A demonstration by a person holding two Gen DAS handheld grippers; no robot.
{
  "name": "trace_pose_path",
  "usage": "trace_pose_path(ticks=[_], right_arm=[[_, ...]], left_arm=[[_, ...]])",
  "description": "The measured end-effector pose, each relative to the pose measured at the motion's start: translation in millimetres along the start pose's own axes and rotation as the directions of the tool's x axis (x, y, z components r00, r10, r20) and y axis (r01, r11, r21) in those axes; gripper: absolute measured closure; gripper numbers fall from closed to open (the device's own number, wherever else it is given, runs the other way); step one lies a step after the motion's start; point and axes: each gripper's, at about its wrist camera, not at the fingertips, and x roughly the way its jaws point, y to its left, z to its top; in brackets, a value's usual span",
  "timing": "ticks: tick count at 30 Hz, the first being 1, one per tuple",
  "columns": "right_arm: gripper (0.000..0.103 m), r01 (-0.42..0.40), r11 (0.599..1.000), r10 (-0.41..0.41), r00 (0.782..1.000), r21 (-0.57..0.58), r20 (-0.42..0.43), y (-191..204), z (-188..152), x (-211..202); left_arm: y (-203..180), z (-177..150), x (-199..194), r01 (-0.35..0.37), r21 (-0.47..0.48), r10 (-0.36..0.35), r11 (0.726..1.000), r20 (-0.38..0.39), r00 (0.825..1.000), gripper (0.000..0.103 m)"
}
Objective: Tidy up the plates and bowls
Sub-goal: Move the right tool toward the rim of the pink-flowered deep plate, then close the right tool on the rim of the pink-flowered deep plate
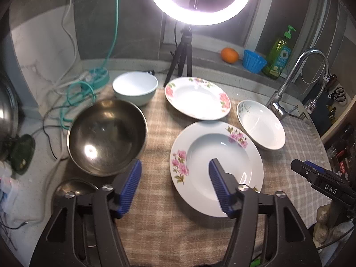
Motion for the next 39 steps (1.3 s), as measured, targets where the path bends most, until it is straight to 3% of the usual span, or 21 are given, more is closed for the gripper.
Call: trace_pose_path(ticks=[5,14,27,29,39], right_arm=[[0.054,-0.053,0.998,0.055,0.997,0.043,-0.048,-7,-1,12],[0.066,-0.153,0.979,0.171,0.976,0.136,-0.132,-21,-1,42],[0.071,-0.169,0.963,0.211,0.957,0.211,-0.2,-38,2,78],[0.072,-0.169,0.962,0.213,0.956,0.215,-0.202,-39,2,80],[0.08,-0.182,0.954,0.237,0.945,0.24,-0.225,-42,3,93]], left_arm=[[7,-4,16,0.06,-0.043,-0.063,0.997,-0.072,0.995,0.061],[13,-8,46,0.131,-0.121,-0.152,0.984,-0.193,0.969,0.067],[18,-3,69,0.101,-0.156,-0.136,0.983,-0.236,0.962,0.067],[19,-2,72,0.095,-0.156,-0.131,0.983,-0.241,0.962,0.074],[19,-3,84,0.09,-0.177,-0.137,0.98,-0.277,0.951,0.075]])
